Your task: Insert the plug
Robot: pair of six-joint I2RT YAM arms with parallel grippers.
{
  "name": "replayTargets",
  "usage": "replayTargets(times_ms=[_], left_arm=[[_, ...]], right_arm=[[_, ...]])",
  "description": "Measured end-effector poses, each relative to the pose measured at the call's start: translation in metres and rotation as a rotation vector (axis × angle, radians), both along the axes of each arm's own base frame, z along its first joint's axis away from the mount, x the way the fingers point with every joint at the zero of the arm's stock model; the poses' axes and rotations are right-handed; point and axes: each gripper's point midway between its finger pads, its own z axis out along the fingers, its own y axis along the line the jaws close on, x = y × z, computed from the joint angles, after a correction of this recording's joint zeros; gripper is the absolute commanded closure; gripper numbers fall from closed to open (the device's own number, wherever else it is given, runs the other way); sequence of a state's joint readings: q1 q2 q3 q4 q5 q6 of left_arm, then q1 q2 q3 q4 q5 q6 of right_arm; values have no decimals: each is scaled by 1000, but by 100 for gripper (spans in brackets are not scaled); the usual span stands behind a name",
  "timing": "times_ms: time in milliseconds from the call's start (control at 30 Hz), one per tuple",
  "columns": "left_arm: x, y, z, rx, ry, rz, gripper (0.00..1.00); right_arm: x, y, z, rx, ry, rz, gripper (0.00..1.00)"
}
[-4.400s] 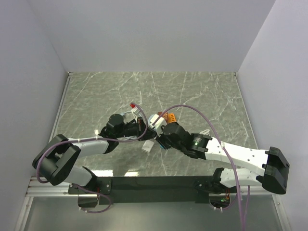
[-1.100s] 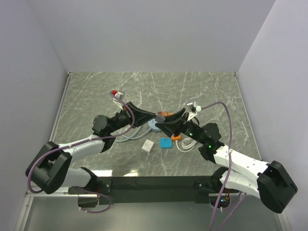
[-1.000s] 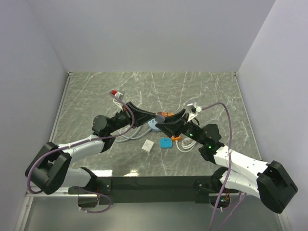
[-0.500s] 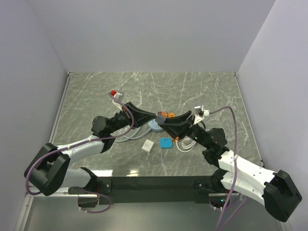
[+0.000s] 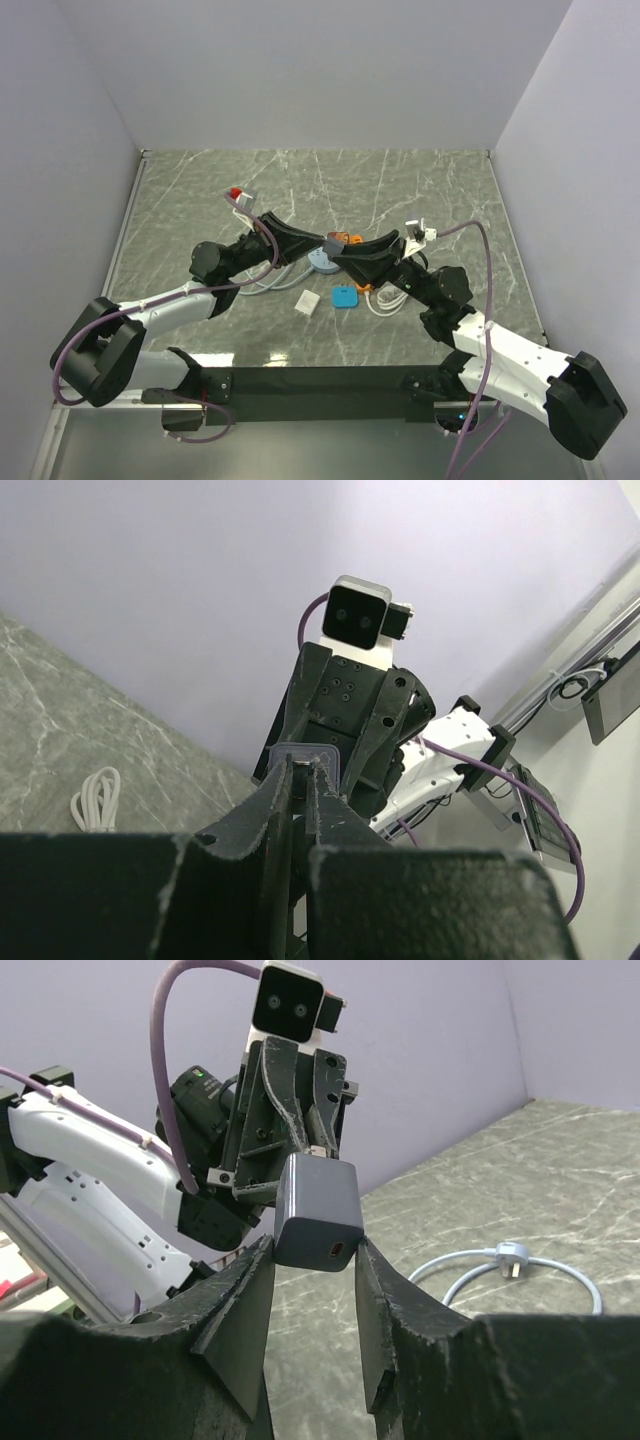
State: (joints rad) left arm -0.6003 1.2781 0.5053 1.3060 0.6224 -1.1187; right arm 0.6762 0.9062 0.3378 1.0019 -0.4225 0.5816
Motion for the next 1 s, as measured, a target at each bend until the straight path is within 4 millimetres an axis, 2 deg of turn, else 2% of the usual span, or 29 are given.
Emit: replayTargets(times_ms=[267,467,633,767,867,900,1000], left_arm=[[-2,0,2,-6,-9,-5,100],[-3,-1,1,-2,-10,-12,100],[-6,-2,0,4,-8,-24,100],[-6,-2,0,4,-9,-25,100],[-6,-2,0,3,-12,-24,100],[-6,-2,0,2,-17,-23,100],[-7,-2,1,1,-23,-22,99]], right_arm=[[-1,-1,3,6,-7,1,57],[0,0,3,9,-13,-1,48],[2,-1,6,19,-24,-11,48],[2,-1,7,22,-31,-13,61],[1,-1,9,30,-30,-11,81],[1,-1,9,31,-28,-10,91],[0,-1,10,36,-26,-5,99]])
